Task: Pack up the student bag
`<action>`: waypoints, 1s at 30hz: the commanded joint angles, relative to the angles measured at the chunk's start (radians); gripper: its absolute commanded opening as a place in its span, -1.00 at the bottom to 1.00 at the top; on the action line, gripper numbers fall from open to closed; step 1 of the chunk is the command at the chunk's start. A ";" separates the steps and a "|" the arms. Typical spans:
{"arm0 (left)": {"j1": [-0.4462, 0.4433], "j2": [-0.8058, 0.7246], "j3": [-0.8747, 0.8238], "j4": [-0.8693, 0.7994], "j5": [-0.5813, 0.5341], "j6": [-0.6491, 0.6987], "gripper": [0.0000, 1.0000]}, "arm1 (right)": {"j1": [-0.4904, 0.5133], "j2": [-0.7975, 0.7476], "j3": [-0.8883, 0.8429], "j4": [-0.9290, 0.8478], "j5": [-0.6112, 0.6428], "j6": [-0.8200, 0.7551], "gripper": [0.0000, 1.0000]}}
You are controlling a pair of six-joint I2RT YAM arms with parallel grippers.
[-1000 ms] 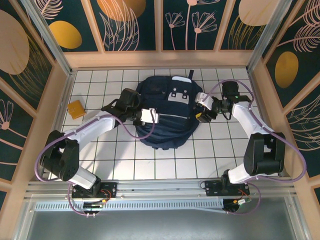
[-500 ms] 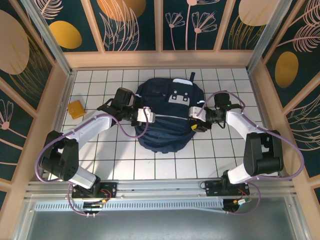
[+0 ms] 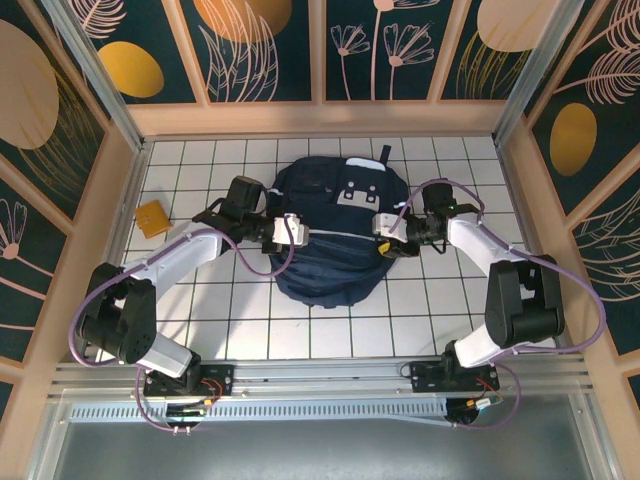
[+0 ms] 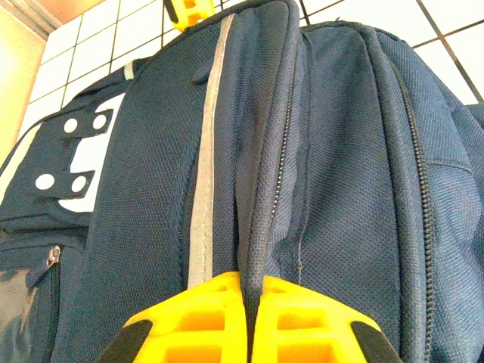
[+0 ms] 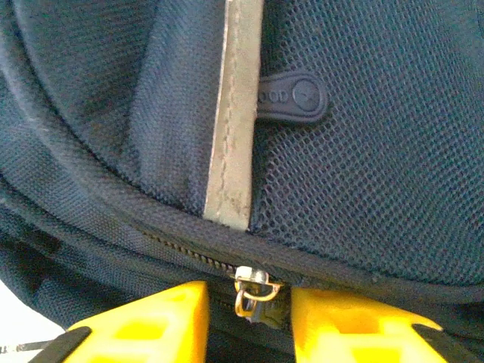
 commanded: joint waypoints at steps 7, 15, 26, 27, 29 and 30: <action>-0.006 -0.037 -0.021 0.104 0.074 -0.105 -1.00 | 0.012 -0.055 0.012 -0.017 -0.004 0.016 -0.81; -0.010 -0.075 -0.083 0.285 -0.016 -0.430 -1.00 | 0.041 -0.133 0.000 -0.184 0.015 0.092 -1.00; -0.107 -0.069 -0.108 0.281 -0.204 -0.474 -1.00 | 0.250 -0.129 0.097 -0.346 -0.088 0.294 -1.00; -0.108 -0.069 -0.116 0.317 -0.187 -0.503 -1.00 | 0.282 -0.116 0.105 -0.334 -0.096 0.333 -1.00; -0.116 -0.064 -0.121 0.363 -0.161 -0.548 -1.00 | 0.336 -0.109 0.086 -0.218 -0.102 0.504 -1.00; -0.123 -0.061 -0.120 0.377 -0.161 -0.571 -1.00 | 0.350 -0.115 0.066 -0.131 -0.106 0.622 -1.00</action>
